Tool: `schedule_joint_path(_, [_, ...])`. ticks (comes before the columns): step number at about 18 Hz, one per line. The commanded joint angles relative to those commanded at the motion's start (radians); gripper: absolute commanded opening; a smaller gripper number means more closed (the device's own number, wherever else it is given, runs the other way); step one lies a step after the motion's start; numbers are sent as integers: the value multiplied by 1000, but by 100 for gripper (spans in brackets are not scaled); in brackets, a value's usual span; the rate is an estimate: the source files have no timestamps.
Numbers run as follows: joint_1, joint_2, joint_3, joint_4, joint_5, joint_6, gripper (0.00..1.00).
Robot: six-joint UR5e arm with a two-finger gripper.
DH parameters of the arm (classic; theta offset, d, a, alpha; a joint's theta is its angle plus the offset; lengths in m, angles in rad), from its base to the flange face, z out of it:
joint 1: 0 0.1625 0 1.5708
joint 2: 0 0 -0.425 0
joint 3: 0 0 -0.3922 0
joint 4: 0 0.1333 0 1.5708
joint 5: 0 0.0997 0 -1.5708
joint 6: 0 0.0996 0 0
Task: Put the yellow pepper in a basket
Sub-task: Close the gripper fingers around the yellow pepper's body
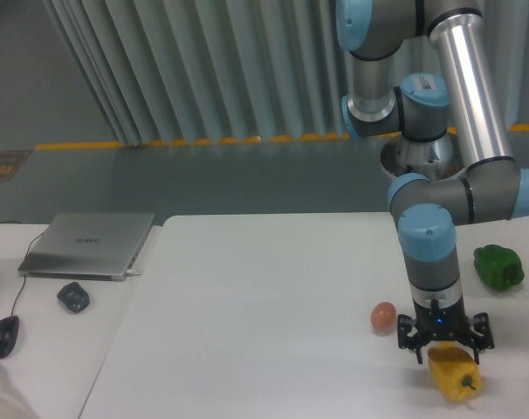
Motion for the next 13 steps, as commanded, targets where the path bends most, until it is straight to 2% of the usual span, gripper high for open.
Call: schedule_joint_path(13, [-17, -25, 17, 5, 5, 3, 100])
